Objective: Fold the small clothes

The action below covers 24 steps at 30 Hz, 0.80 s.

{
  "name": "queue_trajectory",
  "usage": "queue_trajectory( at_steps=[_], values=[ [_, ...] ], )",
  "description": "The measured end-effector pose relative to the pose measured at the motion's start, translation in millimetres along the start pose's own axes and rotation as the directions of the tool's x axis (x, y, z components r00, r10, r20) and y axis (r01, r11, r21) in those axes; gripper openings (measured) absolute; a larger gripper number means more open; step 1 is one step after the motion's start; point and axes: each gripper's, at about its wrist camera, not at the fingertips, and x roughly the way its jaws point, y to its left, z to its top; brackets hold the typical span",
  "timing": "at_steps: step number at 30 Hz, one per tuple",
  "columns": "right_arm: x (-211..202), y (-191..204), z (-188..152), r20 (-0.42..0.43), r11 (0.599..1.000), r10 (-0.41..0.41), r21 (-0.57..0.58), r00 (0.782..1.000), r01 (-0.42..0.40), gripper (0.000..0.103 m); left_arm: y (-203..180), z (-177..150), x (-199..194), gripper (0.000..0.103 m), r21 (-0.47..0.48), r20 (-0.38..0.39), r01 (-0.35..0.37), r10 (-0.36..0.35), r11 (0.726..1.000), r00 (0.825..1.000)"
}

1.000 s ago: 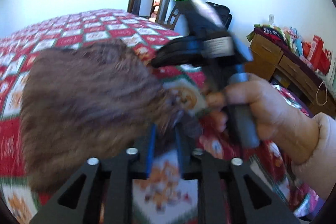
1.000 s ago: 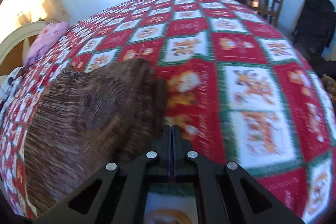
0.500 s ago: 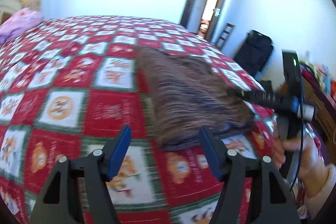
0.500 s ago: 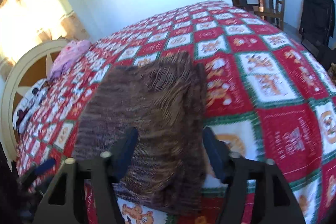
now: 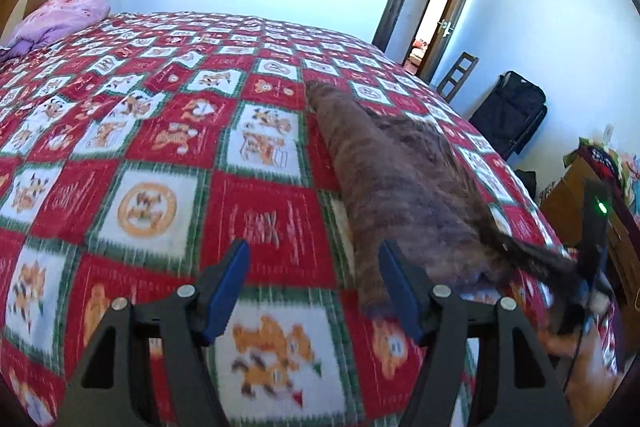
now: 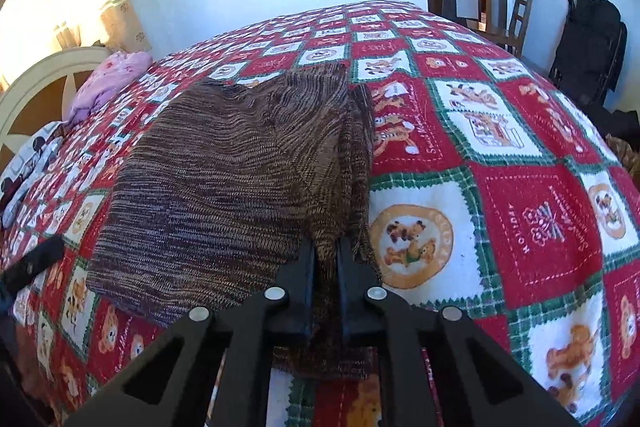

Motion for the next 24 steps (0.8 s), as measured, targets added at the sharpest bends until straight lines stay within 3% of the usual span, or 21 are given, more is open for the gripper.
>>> queue_trajectory(
  at_steps=[2,6,11,14,16,19,24],
  values=[
    [-9,-1,8,-0.010,1.000,0.007,0.006,1.000,-0.007,0.011,-1,17,7,0.069,-0.004,0.014,-0.002,0.002,1.000,1.000],
    [-36,5,38,0.119,1.000,0.013,-0.013,0.993,-0.012,0.011,-12,46,32,0.069,-0.002,0.038,-0.045,0.045,0.999,0.998],
    [0,34,81,0.102,0.994,0.045,-0.104,0.994,-0.034,0.011,-18,61,76,0.069,-0.064,0.000,-0.108,0.109,0.992,0.994],
    [38,35,85,0.018,0.993,0.055,-0.102,0.998,-0.053,0.011,-23,60,99,0.069,-0.055,-0.017,-0.164,0.163,0.985,0.986],
    [61,27,76,-0.032,0.994,-0.017,-0.106,0.999,0.014,0.011,-28,56,112,0.070,-0.033,-0.027,-0.183,0.182,0.983,0.983],
    [61,7,67,0.003,0.999,0.029,-0.041,1.000,-0.028,0.008,-31,52,123,0.073,-0.008,-0.056,-0.188,0.187,0.982,0.981],
    [61,-2,66,0.015,1.000,0.017,0.006,1.000,-0.017,0.008,-36,52,128,0.084,0.017,-0.079,-0.229,0.230,0.973,0.970]
  ],
)
